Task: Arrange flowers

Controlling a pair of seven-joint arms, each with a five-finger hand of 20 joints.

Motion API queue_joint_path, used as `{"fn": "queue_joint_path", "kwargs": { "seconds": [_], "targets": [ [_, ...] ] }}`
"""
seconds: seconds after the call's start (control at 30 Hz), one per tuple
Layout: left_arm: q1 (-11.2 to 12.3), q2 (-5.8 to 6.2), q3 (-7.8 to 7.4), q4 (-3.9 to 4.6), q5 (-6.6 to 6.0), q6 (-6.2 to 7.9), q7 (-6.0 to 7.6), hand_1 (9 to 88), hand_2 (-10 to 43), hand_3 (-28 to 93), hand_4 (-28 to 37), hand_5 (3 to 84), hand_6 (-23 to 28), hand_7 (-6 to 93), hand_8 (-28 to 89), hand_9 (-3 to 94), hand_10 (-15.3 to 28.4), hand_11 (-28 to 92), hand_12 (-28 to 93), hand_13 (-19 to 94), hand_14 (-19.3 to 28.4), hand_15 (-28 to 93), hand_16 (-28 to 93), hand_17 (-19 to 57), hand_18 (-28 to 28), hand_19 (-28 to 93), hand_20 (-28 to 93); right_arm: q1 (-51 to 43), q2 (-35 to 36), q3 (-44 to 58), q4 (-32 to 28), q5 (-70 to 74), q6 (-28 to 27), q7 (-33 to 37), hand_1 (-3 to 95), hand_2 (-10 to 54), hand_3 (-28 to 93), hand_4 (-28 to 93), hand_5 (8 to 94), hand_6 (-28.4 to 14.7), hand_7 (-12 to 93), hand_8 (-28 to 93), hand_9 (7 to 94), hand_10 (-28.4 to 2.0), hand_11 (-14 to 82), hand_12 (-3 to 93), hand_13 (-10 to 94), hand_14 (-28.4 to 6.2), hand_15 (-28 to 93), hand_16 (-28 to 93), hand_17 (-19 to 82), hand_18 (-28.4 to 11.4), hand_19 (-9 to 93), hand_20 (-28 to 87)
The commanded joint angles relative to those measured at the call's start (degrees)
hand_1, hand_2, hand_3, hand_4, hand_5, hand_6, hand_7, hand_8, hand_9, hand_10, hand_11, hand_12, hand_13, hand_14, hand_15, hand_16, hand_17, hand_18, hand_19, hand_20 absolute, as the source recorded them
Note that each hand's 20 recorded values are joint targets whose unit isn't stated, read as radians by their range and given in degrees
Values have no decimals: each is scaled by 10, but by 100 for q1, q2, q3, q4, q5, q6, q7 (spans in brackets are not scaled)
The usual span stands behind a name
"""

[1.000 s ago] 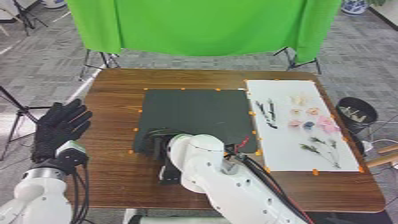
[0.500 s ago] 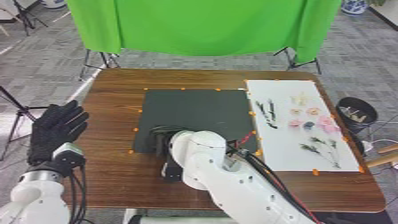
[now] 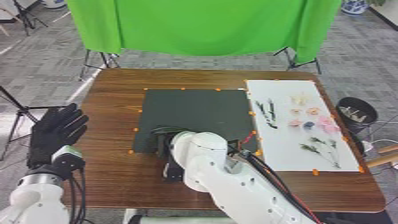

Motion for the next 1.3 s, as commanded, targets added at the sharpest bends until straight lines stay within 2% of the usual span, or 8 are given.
{"fn": "queue_joint_path", "kwargs": {
  "seconds": [0.03,0.33,0.53,0.6,0.7,0.83,1.07,1.3],
  "targets": [
    [81,-81,-33,-40,-50,-80,-23,270,157,698,-283,480,112,136,-83,386,173,231,98,266,177,405,-103,-66,162,433,51,-87,132,1,-244,89,-43,-12,210,235,819,-100,633,-80,132,-103,749,-196,342,271,671,-180,641,310,385,-255,918,319],
    [216,-157,-157,-54,-78,-108,-10,269,157,698,-283,481,113,136,-83,386,172,231,98,266,177,406,-103,-66,162,434,51,-481,477,421,-1290,431,822,-862,213,152,772,-147,605,-75,125,-101,747,-197,325,264,670,-180,633,308,381,-257,910,304],
    [215,-200,-159,-58,-39,-172,-50,269,157,698,-283,480,112,136,-83,386,172,231,98,266,177,405,-103,-66,162,434,51,-524,1220,1005,-1644,85,1767,-746,220,84,762,-166,593,-69,124,-102,738,-194,313,258,666,-177,620,300,375,-252,893,295],
    [241,-90,-102,-120,-211,-65,149,270,157,698,-283,480,112,136,-83,385,173,231,98,266,177,404,-103,-66,162,434,51,-714,1491,1576,-1825,257,1374,-321,226,66,758,-170,584,-73,120,-103,720,-198,279,241,656,-174,585,280,367,-248,876,286],
    [162,-26,-98,-144,-103,-148,159,271,157,698,-283,481,113,136,-83,385,172,230,98,267,178,405,-102,-66,162,434,51,-1187,2117,2296,-2160,342,1306,58,229,32,732,-178,551,-87,103,-97,669,-213,205,205,636,-177,522,234,363,-247,871,277],
    [219,59,-142,-217,-113,-185,287,270,158,698,-283,481,112,137,-83,387,172,231,98,268,179,407,-102,-66,162,433,51,-1868,2853,3015,-2312,-14,1473,408,239,-26,706,-185,531,-101,85,-91,594,-227,147,177,618,-181,502,209,366,-252,879,270],
    [318,6,-238,-258,-127,-201,338,270,157,699,-283,480,112,136,-82,387,171,231,98,268,178,405,-103,-66,162,433,51,-3235,3485,4657,-2467,-300,1412,1118,273,-91,699,-211,499,-120,73,-86,509,-234,111,157,581,-185,520,185,356,-258,890,259],
    [417,-29,-282,-289,-152,-170,382,271,157,696,-283,481,112,135,-82,388,171,230,98,269,177,406,-102,-67,162,434,52,-4091,3552,5773,-2512,-368,1121,1637,336,-95,690,-259,489,-123,73,-85,493,-233,113,160,583,-179,643,190,355,-261,905,268]
  ]
}}
